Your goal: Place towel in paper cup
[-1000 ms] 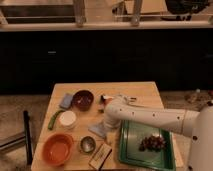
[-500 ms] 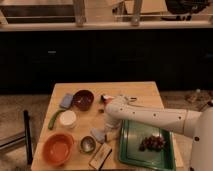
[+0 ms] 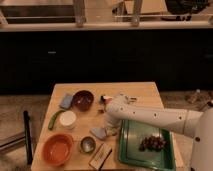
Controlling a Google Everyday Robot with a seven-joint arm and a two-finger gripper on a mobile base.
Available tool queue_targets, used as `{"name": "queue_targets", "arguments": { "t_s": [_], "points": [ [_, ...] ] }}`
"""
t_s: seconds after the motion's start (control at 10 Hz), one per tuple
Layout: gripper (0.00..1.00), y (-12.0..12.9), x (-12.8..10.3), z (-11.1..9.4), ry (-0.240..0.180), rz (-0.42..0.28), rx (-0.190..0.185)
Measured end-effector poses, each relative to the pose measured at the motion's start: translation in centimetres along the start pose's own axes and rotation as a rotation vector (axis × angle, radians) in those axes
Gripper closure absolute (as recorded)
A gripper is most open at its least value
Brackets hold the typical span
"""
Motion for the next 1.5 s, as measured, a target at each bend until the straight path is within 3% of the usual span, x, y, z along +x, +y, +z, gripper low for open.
{"name": "queue_targets", "arguments": {
  "t_s": [0.2, 0.7, 1.5],
  "points": [
    [1.0, 0.0, -0.3, -0.5, 0.019, -0.002, -0.001],
    [1.0, -2.5, -5.3, -5.8, 0.098, -0.066, 0.065],
    [1.0, -3.5, -6.0, -8.1, 0.138, -0.093, 0.1]
  ]
}}
